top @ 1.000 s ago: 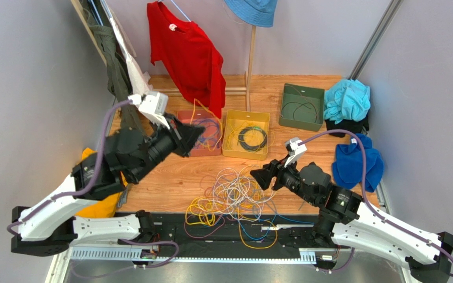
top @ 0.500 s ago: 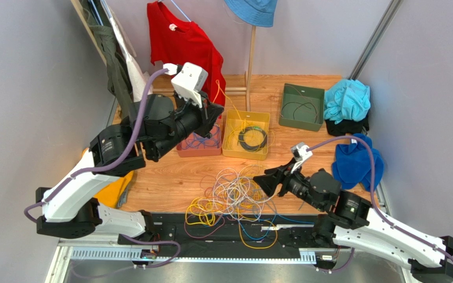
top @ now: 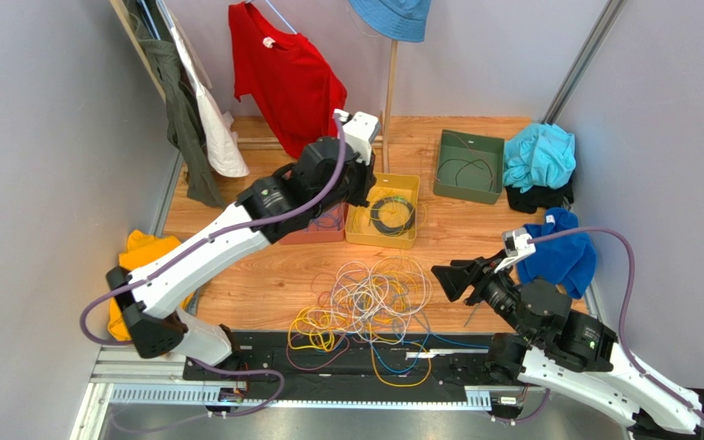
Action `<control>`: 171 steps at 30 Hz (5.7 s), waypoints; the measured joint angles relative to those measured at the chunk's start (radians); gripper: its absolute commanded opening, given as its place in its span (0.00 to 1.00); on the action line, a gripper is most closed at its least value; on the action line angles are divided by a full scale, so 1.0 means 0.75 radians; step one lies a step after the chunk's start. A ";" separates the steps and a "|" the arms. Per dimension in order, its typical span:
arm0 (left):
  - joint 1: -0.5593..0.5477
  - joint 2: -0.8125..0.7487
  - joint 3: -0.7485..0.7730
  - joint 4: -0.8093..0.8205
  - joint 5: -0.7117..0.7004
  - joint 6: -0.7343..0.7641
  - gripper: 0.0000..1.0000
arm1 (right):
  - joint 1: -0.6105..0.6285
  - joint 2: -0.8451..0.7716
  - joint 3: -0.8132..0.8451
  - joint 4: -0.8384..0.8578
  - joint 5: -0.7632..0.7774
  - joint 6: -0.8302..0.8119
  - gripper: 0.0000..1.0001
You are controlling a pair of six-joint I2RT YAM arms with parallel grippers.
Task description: Untangle the cables
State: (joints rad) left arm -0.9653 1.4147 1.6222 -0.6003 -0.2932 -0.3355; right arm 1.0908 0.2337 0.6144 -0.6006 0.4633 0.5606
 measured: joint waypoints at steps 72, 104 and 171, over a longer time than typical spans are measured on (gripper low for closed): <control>0.245 0.424 -0.202 0.297 0.298 -0.163 0.00 | 0.000 -0.044 -0.044 -0.060 0.119 -0.027 0.61; 0.171 0.204 -0.014 0.197 0.234 -0.115 0.00 | 0.000 -0.071 -0.060 -0.032 0.116 -0.026 0.61; 0.303 0.724 0.117 0.237 0.261 -0.130 0.00 | 0.000 -0.072 -0.104 -0.020 0.115 -0.020 0.60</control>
State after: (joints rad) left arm -0.7380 1.9579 1.7103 -0.4229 -0.0975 -0.4332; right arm 1.0908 0.1795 0.5365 -0.6155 0.5495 0.5457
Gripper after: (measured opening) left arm 0.010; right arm 0.602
